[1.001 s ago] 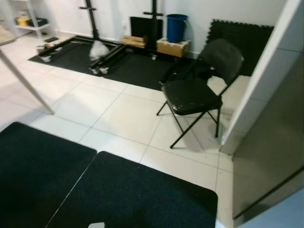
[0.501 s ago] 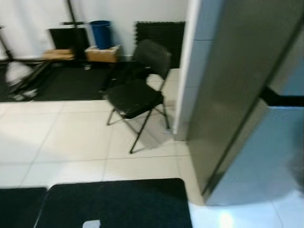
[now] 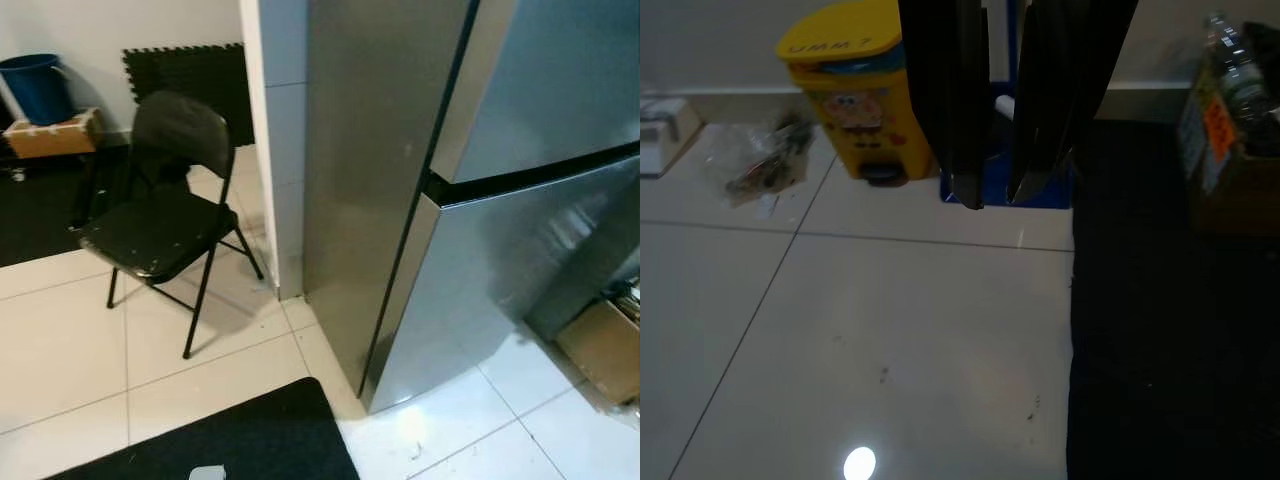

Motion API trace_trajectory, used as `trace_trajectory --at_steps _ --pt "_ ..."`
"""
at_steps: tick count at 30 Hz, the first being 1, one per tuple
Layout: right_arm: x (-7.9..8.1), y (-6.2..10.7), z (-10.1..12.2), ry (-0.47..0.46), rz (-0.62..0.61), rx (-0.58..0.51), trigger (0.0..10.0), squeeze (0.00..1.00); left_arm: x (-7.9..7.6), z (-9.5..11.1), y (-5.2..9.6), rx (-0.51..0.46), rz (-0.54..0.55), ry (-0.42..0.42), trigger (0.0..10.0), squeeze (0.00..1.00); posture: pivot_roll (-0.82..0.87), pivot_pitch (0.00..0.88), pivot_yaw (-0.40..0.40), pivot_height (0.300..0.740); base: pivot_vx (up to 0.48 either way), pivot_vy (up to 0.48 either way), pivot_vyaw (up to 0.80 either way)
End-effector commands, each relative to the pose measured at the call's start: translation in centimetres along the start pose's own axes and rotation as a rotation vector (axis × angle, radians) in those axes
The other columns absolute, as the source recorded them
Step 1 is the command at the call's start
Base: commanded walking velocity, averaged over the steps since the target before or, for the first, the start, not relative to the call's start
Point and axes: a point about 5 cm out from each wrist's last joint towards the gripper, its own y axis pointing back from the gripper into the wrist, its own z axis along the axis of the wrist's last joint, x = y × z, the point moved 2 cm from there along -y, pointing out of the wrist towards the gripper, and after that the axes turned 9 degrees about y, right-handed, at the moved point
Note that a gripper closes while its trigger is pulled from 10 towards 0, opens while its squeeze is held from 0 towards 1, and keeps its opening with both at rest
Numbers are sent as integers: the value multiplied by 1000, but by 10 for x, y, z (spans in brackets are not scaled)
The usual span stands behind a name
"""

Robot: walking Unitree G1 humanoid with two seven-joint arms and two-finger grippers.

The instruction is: Restocking fridge

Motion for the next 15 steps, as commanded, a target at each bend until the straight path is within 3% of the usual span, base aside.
trace_trajectory --at_steps 1,8,11,15 --pt "-2 1 -4 -7 -5 7 10000 0 -3 -7 0 32 0 -9 10000 0 -85 0 -55 740 0 0 -800" --pt "-7 2 -3 -9 -12 6 10000 0 -1 -9 0 48 10 -18 10000 0 -84 0 -55 740 0 0 -800" --pt "-7 2 -3 -9 -12 4 10000 0 -2 -11 0 59 12 -18 10000 0 -85 0 -54 740 -447 0 -800" --pt "-6 2 -2 -10 -12 2 10000 0 -1 -10 0 58 14 -21 10000 0 -85 0 -55 740 0 0 -800"
